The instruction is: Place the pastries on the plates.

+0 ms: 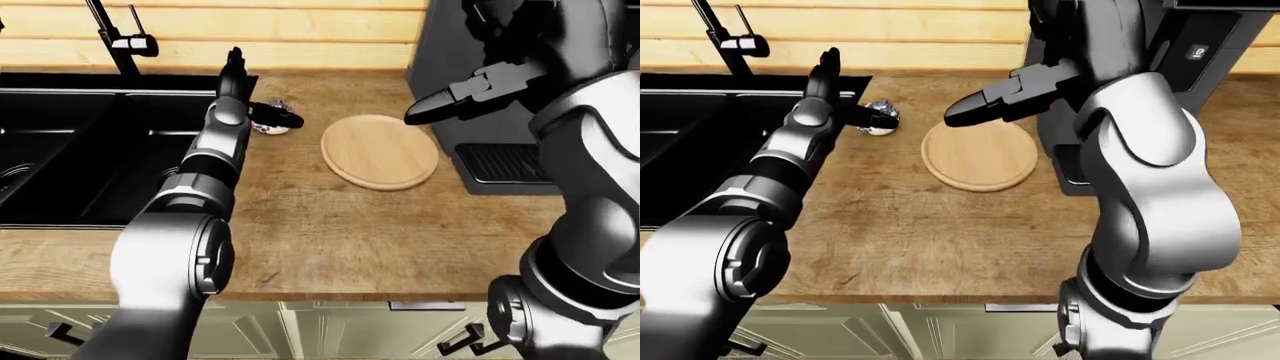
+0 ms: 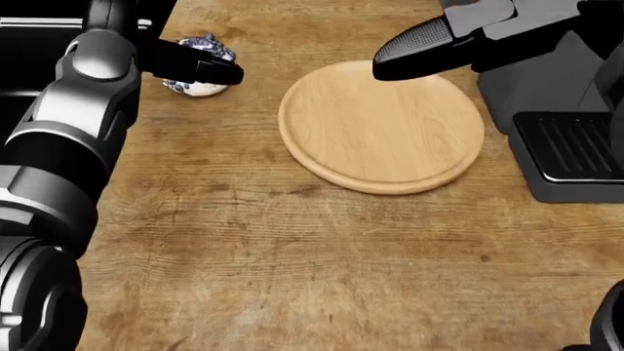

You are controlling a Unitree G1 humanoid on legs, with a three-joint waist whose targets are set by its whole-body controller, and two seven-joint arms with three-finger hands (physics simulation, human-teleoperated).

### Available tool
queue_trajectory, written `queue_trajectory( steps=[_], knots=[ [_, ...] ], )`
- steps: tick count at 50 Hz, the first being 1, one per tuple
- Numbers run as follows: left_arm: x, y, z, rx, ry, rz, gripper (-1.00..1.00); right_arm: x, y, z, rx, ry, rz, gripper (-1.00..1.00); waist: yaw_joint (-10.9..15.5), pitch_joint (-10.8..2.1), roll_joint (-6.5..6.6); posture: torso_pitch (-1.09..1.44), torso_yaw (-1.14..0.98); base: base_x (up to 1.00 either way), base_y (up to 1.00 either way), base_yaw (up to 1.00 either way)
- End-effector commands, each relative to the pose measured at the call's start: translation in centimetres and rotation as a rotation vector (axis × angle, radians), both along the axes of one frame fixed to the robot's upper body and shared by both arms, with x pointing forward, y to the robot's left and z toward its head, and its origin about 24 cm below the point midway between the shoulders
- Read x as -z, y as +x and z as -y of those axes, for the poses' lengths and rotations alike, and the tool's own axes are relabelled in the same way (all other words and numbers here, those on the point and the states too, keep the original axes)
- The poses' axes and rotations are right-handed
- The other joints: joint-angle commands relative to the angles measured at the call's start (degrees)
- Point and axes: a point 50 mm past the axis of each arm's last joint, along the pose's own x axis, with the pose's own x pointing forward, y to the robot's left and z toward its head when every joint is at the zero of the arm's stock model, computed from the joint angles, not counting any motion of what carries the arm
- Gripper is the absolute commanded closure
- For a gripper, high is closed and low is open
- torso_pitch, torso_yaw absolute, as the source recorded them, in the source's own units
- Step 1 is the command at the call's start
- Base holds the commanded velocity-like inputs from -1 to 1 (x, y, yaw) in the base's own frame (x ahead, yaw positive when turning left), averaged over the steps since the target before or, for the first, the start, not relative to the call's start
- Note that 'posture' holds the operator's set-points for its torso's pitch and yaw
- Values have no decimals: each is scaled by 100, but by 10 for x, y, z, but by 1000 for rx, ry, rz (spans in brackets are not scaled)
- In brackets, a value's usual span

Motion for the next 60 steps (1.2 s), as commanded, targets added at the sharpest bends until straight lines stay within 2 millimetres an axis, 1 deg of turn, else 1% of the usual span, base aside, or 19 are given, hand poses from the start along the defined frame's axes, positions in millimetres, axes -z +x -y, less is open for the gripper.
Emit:
queue_trajectory(
  steps=[1, 8, 17, 25, 36, 41, 44, 45, 46, 47, 51, 52, 54, 55, 58, 60],
  knots=[
    [-30, 0, 1, 9, 4, 103, -100, -11, -7, 0, -2, 4, 46, -100, 6, -139, -5, 8, 0, 0, 0, 0],
    [-30, 0, -1, 21, 2, 102, -100, -19, -12, -2, -6, 5, 68, -100, -3, 33, -12, 13, 0, 0, 0, 0],
    [-36, 0, -2, 18, 7, 110, -100, -21, -15, -3, -7, 2, 74, -100, 4, 247, 0, 20, 0, 0, 0, 0],
    [-40, 0, 0, 11, 18, 115, -100, -21, -16, -4, -10, 2, 73, -100, 10, 403, 9, 25, 0, 0, 0, 0],
    [-43, 0, 3, 28, 29, 108, -100, -21, -18, -3, -7, 0, 76, -100, 12, 457, 14, 25, 0, 0, 0, 0],
    [-35, 1, 2, 26, 42, 60, -100, -19, -19, -2, -4, 2, 73, -100, 11, 458, 14, 25, 0, 0, 0, 0],
    [-35, 1, 2, 18, 44, 59, -100, -18, -19, -2, -3, 1, 71, -100, 12, 454, 15, 25, 0, 0, 0, 0],
    [-34, 1, 2, 17, 51, 54, -85, -18, -18, -1, 0, 0, 70, -100, 11, 451, 15, 25, 0, 0, 0, 0],
    [-34, 1, 2, 13, 48, 57, -80, -18, -18, -1, 0, 1, 71, -100, 10, 450, 15, 25, 0, 0, 0, 0],
    [-34, 1, 2, 12, 50, 57, -81, -18, -19, -1, 0, 1, 71, -100, 9, 450, 14, 25, 0, 0, 0, 0],
    [-33, 1, 2, 7, 82, 54, -72, -18, -20, 0, 2, -2, 71, -100, 7, 451, 10, 25, 0, 0, 0, 0],
    [-34, 1, 3, 5, 87, 59, -61, -19, -20, 0, 3, -2, 72, -100, 7, 453, 8, 25, 0, 0, 0, 0],
    [-36, 1, 4, 5, 110, 67, -58, -19, -21, 0, 2, -2, 73, -100, 8, 455, 5, 25, 0, 0, 0, 0],
    [-36, 1, 5, 8, 106, 63, -53, -19, -21, -1, 1, -2, 73, -100, 8, 457, 4, 25, 0, 0, 0, 0],
    [-36, 1, 6, 11, 117, 66, -52, -19, -21, 0, 2, -2, 73, -100, 9, 458, -1, 25, 0, 0, 0, 0],
    [-36, 1, 6, 10, 125, 64, -43, -20, -21, 0, 3, -5, 75, -100, 9, 456, -4, 25, 0, 0, 0, 0]
  ],
)
